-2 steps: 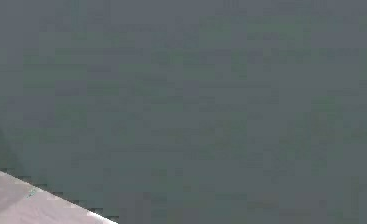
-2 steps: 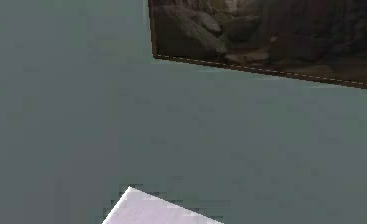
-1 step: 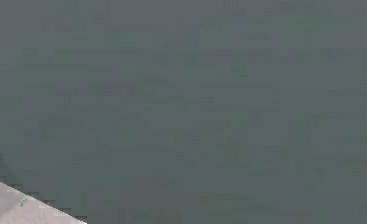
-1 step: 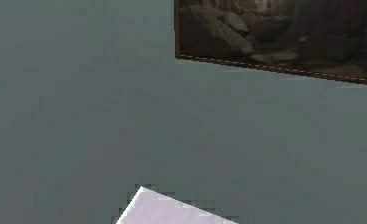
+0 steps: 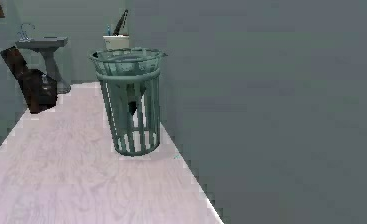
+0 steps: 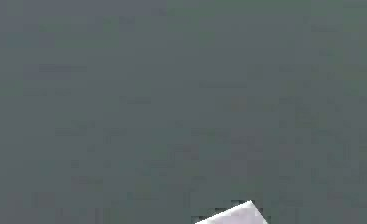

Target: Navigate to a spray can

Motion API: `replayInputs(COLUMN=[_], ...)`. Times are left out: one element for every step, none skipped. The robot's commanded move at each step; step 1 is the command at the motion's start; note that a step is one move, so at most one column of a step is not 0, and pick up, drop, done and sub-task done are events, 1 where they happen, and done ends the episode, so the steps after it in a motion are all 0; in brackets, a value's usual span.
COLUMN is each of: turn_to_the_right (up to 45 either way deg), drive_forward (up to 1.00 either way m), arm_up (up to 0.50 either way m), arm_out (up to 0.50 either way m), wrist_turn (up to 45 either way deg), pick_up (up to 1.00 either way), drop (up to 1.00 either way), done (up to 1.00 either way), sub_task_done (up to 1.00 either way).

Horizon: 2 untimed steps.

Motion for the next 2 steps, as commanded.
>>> replayInputs(turn_to_the_right=[-18.0, 0.0], drive_forward=[0.00, 0.50], arm_up=[0.00, 0.00], arm_out=[0.00, 0.00], wrist_turn=[0.0, 0.0], pick_up=[0.00, 0.00], drop=[0.00, 0.00], done=[0.00, 0.00], sub_task_done=[0.00, 0.00])
